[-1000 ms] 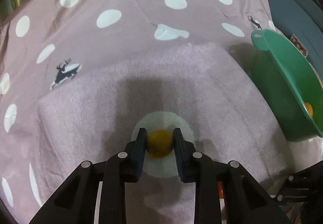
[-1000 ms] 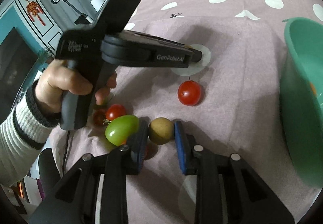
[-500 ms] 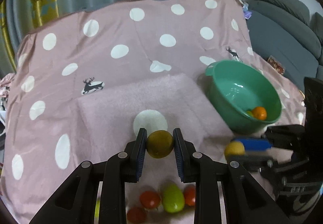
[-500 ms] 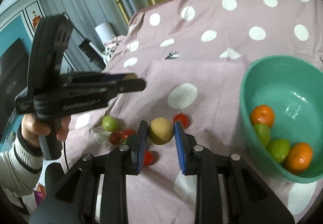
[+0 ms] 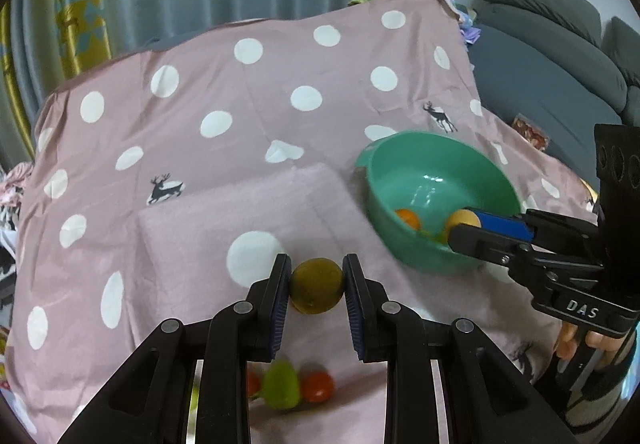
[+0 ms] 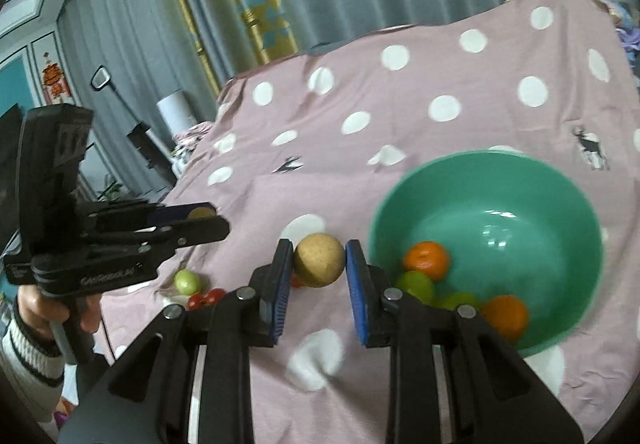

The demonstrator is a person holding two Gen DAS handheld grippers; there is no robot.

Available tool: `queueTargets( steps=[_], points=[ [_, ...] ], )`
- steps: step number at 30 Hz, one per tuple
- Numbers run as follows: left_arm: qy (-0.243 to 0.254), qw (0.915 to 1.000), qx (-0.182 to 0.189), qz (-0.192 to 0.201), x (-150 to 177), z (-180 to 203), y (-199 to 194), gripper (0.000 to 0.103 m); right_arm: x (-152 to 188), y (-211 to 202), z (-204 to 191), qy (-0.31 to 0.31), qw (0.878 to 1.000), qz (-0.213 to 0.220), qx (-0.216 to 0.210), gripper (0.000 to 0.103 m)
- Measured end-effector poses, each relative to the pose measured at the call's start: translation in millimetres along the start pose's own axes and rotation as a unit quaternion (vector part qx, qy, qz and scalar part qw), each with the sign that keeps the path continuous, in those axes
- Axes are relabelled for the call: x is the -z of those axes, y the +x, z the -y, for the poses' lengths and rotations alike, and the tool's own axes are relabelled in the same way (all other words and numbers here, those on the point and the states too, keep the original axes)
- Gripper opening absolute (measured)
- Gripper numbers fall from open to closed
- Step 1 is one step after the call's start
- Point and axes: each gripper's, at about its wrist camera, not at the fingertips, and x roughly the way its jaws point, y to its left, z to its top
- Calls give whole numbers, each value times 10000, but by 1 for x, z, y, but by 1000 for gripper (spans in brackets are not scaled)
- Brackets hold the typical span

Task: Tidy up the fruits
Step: 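Carry both held fruits over the green bowl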

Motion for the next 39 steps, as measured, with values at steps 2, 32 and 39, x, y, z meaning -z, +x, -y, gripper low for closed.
queueTargets(
  steps=[2,32,39],
  points=[
    [-87,9999,31,47,-1,8,-1,26,-1,-3,6,58,10000,49,42,28],
    [246,9997,73,-41,-12,79,41,26,1,-23,71,558,9913,257,1163,28],
    [406,9990,170,-22,-20,92,52,26,2,-23,81,622,9897,223,1272,28]
  ],
)
